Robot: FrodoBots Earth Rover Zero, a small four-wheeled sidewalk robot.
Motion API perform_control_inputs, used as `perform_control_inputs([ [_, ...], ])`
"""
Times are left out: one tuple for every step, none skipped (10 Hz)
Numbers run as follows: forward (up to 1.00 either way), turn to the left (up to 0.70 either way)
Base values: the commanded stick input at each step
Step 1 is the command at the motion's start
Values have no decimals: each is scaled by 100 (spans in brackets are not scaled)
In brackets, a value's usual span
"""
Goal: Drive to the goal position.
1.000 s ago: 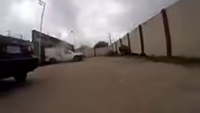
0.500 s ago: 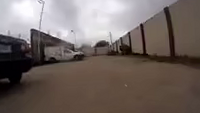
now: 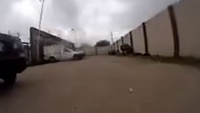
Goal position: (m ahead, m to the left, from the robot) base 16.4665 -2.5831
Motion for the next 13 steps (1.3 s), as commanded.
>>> perform_control_inputs([
  [50, 0],
  [50, 0],
  [50, 0],
  [50, 0],
  [50, 0],
  [50, 0],
  [50, 0],
  [50, 0],
  [50, 0],
  [50, 0],
  [50, 0],
  [50, 0],
  [50, 0],
])
